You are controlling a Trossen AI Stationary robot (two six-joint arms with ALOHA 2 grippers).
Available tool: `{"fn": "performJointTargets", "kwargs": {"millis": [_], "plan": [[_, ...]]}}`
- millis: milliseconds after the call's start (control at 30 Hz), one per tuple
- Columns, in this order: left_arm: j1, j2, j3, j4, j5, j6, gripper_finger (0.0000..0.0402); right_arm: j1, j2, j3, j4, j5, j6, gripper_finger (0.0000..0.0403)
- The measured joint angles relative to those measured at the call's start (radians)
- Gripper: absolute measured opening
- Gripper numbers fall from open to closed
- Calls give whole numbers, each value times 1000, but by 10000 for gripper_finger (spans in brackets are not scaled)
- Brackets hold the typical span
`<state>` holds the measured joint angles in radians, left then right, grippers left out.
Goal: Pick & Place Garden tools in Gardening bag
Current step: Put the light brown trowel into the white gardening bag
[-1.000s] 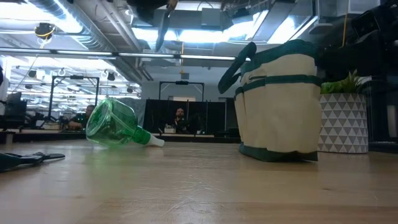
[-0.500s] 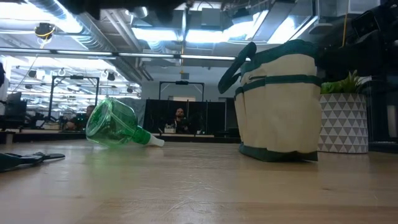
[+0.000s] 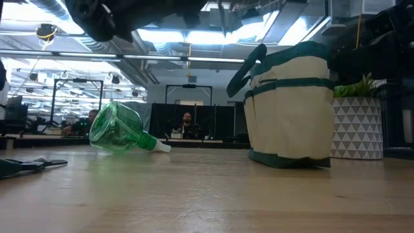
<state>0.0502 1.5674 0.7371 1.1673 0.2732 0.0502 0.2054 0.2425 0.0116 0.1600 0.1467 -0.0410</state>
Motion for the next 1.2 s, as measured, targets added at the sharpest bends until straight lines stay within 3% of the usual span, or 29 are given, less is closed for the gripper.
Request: {"fn": "performJointTargets", "kwargs": {"millis": [167,400,533,1200], "plan": [[0,62,100,-63,53,-75,63,0,0,0,0,0,0,146],[0,123,327,-449,63,-10,63,0,0,0,0,0,0,146],[0,137,404,-514,63,23,63,0,0,0,0,0,0,146],[-11,137,418,-551,115,-37,65,0,0,0,0,0,0,147]]}}
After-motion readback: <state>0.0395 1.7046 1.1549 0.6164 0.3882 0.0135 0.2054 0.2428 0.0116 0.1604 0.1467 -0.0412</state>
